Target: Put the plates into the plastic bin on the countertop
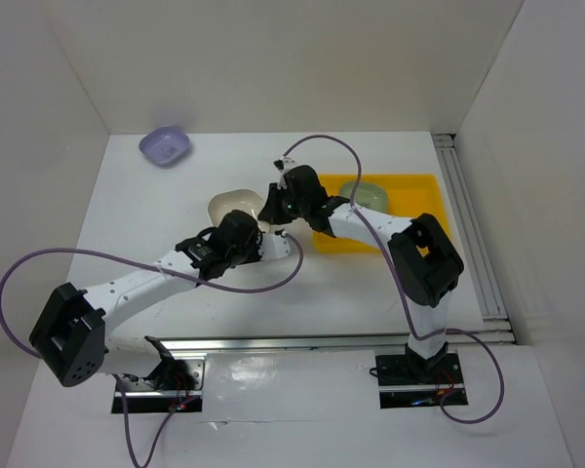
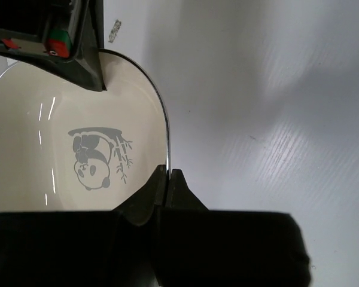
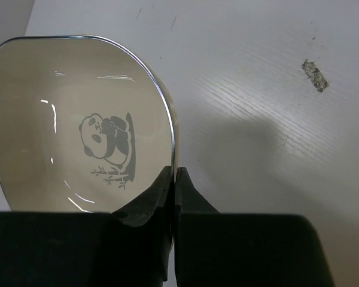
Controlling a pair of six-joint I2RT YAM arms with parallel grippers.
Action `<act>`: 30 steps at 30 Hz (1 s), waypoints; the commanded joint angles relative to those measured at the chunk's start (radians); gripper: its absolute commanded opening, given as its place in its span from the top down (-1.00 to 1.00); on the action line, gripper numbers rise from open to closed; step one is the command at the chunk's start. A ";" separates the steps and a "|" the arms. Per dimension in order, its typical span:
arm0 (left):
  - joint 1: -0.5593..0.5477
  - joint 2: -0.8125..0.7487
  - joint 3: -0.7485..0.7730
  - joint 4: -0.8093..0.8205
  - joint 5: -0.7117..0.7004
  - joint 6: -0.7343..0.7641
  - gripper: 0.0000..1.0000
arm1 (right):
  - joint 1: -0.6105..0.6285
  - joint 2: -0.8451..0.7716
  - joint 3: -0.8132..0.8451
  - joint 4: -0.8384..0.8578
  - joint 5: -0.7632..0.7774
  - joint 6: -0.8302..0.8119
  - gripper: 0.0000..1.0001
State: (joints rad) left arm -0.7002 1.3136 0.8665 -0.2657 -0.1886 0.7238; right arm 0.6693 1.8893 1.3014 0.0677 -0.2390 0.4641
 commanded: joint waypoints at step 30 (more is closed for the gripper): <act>0.533 0.366 0.881 -0.285 0.164 -0.709 -1.00 | -0.490 -0.420 -0.252 -0.223 0.452 -0.111 1.00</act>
State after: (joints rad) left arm -0.1783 1.6470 1.6619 -0.5278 -0.0914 0.0658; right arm 0.2016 1.5204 1.0599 -0.1726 0.2127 0.3916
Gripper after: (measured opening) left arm 0.998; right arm 0.052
